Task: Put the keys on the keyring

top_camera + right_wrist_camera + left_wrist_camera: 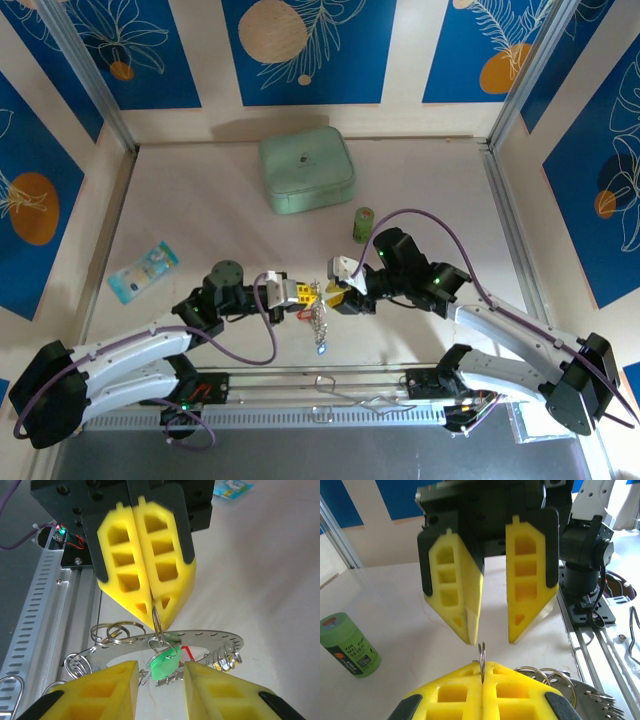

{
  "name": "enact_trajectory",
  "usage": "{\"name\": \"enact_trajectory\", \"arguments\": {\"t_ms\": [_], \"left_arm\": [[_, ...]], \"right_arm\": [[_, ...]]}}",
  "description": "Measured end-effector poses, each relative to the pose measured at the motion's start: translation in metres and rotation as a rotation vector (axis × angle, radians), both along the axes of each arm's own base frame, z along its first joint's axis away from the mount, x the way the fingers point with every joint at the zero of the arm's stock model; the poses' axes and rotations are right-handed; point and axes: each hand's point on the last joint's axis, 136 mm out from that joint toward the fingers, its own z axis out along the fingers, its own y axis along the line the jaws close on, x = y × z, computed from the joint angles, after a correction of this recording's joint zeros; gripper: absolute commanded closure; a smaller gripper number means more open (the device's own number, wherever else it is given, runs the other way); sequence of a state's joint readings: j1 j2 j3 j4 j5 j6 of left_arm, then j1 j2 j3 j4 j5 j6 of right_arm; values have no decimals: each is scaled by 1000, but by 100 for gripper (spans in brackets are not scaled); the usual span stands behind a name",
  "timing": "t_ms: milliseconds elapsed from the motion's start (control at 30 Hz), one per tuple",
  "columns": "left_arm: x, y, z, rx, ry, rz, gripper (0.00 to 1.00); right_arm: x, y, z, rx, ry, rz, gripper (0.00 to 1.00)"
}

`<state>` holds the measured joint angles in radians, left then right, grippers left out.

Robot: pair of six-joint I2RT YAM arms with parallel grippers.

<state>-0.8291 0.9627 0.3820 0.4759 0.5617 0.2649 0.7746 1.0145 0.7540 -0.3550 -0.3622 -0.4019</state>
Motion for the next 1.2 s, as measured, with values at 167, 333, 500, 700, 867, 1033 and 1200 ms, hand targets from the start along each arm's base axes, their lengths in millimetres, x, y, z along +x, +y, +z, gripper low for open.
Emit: {"name": "enact_trajectory", "arguments": {"t_ms": [167, 333, 500, 700, 867, 1033, 1200], "left_arm": [[0, -1, 8, -38, -18, -4, 100], [0, -1, 13, -61, -27, -3, 100], [0, -1, 16, -81, -32, -2, 100], [-1, -1, 20, -104, -34, -5, 100], [-1, -3, 23, -118, -41, -10, 100], [-1, -3, 26, -128, -50, -12, 100], [-1, -3, 28, -136, -56, -12, 100]], "right_arm": [[0, 5, -1, 13, 25, 9, 75], [2, 8, -4, 12, 40, 10, 76], [4, 11, -7, 11, 52, 6, 77], [5, 14, -9, 24, 53, 2, 79], [5, 16, -10, 38, 56, -4, 71], [6, 16, -13, 45, 56, -8, 75], [7, 17, -13, 57, 59, -18, 92]]}}
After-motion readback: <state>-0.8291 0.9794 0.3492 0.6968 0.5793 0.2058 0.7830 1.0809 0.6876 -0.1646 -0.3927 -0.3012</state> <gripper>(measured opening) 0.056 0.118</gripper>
